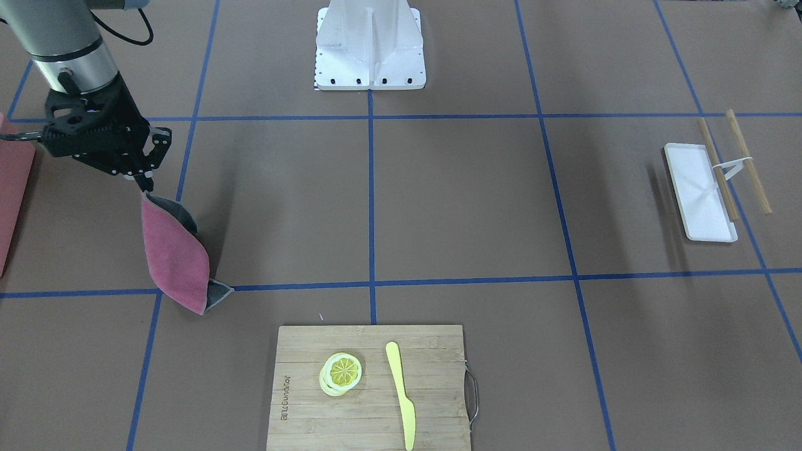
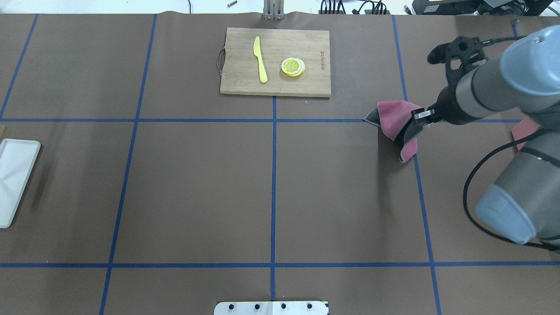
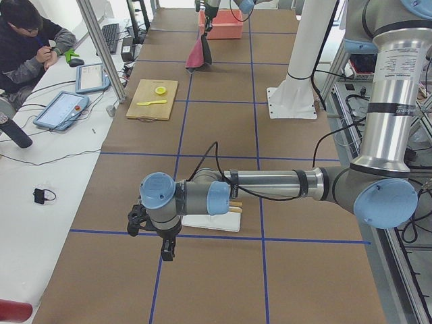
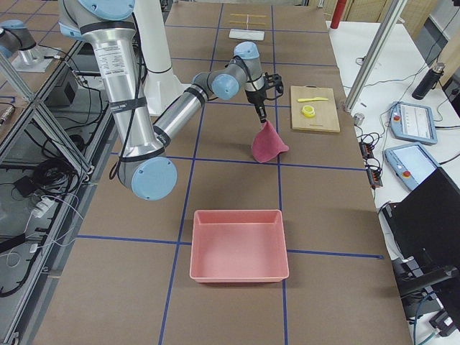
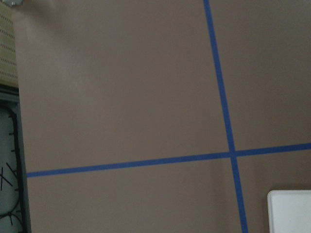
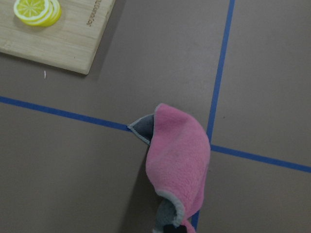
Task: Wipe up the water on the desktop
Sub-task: 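Drag the towel with the right gripper across the table toward the pink bin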
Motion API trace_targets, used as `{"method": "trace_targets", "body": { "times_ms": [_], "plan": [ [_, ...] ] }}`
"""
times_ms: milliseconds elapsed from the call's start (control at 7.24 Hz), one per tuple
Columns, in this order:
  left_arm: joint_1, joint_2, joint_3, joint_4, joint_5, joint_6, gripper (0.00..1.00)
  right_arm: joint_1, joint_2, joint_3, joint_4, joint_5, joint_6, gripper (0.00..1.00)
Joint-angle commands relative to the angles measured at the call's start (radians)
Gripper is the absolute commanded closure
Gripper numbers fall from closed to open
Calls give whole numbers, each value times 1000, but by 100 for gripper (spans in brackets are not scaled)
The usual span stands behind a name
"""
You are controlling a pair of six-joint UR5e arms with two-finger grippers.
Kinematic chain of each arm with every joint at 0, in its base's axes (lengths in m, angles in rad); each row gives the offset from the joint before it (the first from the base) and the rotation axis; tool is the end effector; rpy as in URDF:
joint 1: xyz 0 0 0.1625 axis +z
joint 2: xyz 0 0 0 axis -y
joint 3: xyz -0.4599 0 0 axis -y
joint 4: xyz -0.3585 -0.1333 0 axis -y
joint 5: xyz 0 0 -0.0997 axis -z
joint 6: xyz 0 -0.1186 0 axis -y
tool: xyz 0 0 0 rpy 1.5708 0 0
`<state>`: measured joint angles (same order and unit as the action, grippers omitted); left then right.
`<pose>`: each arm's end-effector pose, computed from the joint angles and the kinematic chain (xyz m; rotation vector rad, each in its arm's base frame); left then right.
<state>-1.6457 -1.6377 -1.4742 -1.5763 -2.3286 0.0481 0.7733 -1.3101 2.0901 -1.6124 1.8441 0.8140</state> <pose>-0.0881 -0.4814 0.7205 0.0236 0.7578 -0.0347 -0.3042 -0.4385 0.3721 0.3200 -0.7098 -0.0852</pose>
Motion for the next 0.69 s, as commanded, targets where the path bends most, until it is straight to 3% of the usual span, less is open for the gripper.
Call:
{"method": "trace_targets", "body": {
  "times_ms": [0,138,414,552],
  "plan": [
    [0,6,-2,-2,-9,-2,1,-126,101,-173,8,-129,111,100],
    [1,6,0,-2,-9,-2,1,-120,126,-259,22,-146,108,100],
    [1,6,-2,-4,-9,-2,1,-115,134,-417,275,-151,123,100],
    [1,4,0,-4,-9,-2,1,-115,149,-427,295,-142,140,100]
  ]
}}
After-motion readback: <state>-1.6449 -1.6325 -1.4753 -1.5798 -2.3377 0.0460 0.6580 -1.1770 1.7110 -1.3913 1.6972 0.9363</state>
